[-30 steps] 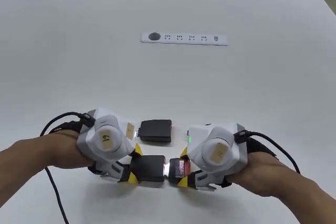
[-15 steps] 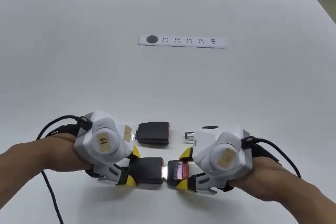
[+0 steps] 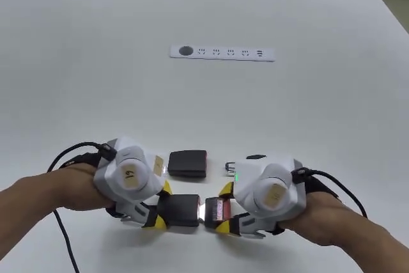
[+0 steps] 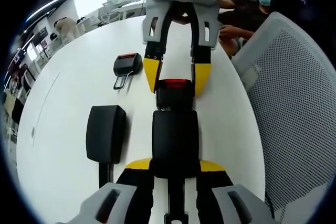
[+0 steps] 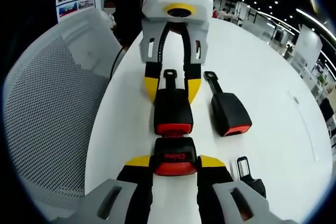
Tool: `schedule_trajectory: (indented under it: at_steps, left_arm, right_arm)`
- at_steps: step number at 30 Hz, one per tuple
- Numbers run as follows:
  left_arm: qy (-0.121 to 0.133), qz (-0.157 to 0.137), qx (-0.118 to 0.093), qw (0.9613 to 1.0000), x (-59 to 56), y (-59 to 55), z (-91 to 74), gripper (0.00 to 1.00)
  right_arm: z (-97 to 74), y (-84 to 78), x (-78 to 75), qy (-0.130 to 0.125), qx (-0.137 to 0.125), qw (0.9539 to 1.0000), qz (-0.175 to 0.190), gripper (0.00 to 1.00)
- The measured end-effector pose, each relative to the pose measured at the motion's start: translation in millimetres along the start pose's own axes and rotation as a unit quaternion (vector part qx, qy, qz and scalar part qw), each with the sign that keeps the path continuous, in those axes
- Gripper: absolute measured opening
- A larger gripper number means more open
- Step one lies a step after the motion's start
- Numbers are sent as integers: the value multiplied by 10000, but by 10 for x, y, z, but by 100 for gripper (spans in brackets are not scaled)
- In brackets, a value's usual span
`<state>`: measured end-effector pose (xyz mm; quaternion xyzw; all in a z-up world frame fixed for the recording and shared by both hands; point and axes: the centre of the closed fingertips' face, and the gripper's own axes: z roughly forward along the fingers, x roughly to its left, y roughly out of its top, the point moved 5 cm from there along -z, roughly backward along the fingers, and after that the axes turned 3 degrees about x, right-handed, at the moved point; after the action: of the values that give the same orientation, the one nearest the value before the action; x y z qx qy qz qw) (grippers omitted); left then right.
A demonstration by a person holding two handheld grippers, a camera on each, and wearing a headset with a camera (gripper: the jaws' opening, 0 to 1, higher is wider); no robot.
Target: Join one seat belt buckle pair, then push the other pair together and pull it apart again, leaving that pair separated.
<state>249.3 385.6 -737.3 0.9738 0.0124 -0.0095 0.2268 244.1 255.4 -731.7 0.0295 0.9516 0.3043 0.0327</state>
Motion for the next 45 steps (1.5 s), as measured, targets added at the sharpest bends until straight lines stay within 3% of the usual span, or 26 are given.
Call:
schedule_trajectory:
  at_steps: [8,10,20,27,34,45]
  left_arm:
    - [-14,57,-4,10000,5,16,7,32]
    - [-4,47,10,10000,6,18,7,32]
    - [146,-16,35,9999,-4,22,-4,33]
    - [327,-168,-144,9992,-19,55,-72,37]
    - [412,-293,-168,9986,-13,54,-166,39]
    - [607,-562,-373,9959,131,114,-338,41]
  right_arm:
    - [5,-2,4,-60,-67,10000,-20,29]
    - [5,-9,7,-84,-8,9997,-244,30]
    - [-13,-23,20,-87,-1,9997,-246,33]
    - [-109,-18,17,-170,-28,9996,-241,39]
    - [-221,-7,-42,-234,-27,9995,-231,43]
    - [-399,-7,-265,-449,1,9988,-196,46]
